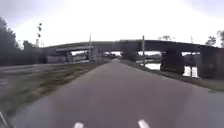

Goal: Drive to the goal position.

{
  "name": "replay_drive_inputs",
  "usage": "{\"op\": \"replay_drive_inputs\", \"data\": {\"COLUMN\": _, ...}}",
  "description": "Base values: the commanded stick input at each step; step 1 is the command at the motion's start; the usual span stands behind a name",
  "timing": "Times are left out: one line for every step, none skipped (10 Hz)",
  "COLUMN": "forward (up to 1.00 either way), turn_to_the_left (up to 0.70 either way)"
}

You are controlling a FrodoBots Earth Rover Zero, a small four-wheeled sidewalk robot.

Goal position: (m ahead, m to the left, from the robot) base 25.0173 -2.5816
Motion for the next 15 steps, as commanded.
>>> {"op": "replay_drive_inputs", "data": {"forward": 0.70, "turn_to_the_left": -0.35}}
{"op": "replay_drive_inputs", "data": {"forward": 0.70, "turn_to_the_left": -0.35}}
{"op": "replay_drive_inputs", "data": {"forward": 0.70, "turn_to_the_left": -0.23}}
{"op": "replay_drive_inputs", "data": {"forward": 0.70, "turn_to_the_left": 0.00}}
{"op": "replay_drive_inputs", "data": {"forward": 0.70, "turn_to_the_left": 0.00}}
{"op": "replay_drive_inputs", "data": {"forward": 0.70, "turn_to_the_left": 0.00}}
{"op": "replay_drive_inputs", "data": {"forward": 0.70, "turn_to_the_left": 0.00}}
{"op": "replay_drive_inputs", "data": {"forward": 0.70, "turn_to_the_left": 0.00}}
{"op": "replay_drive_inputs", "data": {"forward": 0.70, "turn_to_the_left": 0.00}}
{"op": "replay_drive_inputs", "data": {"forward": 0.70, "turn_to_the_left": 0.00}}
{"op": "replay_drive_inputs", "data": {"forward": 0.70, "turn_to_the_left": 0.00}}
{"op": "replay_drive_inputs", "data": {"forward": 0.70, "turn_to_the_left": 0.00}}
{"op": "replay_drive_inputs", "data": {"forward": 0.70, "turn_to_the_left": 0.00}}
{"op": "replay_drive_inputs", "data": {"forward": 0.70, "turn_to_the_left": 0.00}}
{"op": "replay_drive_inputs", "data": {"forward": 0.70, "turn_to_the_left": 0.00}}
